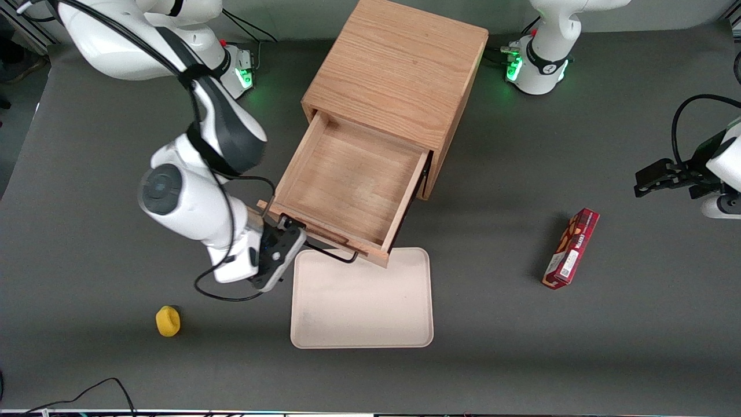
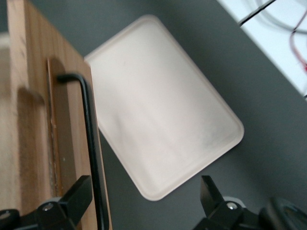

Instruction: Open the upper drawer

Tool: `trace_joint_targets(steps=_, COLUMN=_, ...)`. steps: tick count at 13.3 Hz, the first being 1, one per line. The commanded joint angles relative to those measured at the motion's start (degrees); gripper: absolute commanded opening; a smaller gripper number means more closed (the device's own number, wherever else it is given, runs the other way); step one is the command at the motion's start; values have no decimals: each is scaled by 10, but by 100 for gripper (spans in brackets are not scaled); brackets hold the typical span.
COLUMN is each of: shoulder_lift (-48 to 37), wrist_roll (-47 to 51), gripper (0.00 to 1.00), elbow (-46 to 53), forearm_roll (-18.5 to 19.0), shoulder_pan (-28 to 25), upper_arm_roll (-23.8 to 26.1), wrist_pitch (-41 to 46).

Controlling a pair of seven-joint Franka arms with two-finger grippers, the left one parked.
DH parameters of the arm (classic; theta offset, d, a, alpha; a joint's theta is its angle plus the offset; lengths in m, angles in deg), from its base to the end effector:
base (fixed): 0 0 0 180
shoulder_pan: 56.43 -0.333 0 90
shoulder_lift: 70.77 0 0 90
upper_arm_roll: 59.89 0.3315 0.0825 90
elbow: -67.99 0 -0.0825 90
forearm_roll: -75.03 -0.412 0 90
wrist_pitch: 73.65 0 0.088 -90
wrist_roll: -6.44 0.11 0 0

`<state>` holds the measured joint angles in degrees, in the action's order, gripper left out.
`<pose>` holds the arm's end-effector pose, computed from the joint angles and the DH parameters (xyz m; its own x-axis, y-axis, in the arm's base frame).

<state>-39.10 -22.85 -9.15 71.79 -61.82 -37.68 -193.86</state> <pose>0.7048 0.2989 0.4509 0.6089 0.7282 0.3145 0.7855 -0.6087 -0.1116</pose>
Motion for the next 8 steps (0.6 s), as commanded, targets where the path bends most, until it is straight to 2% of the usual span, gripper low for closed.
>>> trace_joint_targets(steps=1, shoulder_lift=-63, wrist_roll=18, gripper=100, elbow=0, forearm_roll=-84, shoulder_pan=36, upper_arm_roll=-7, wrist_pitch=27)
trace_joint_targets(steps=5, shoulder_lift=-146, wrist_roll=30, gripper=100, elbow=-5, forearm_roll=-148, shoulder_pan=35, upper_arm_roll=-113, wrist_pitch=168)
trace_joint_targets(steps=7, shoulder_lift=-198, wrist_roll=96, gripper=100, elbow=-27, forearm_roll=-143, shoulder_pan=39, upper_arm_roll=-159, wrist_pitch=252)
trace_joint_targets(steps=8, shoulder_lift=-225, wrist_roll=145, gripper=100, elbow=-36, forearm_roll=-123, shoulder_pan=44, upper_arm_roll=-168, wrist_pitch=296)
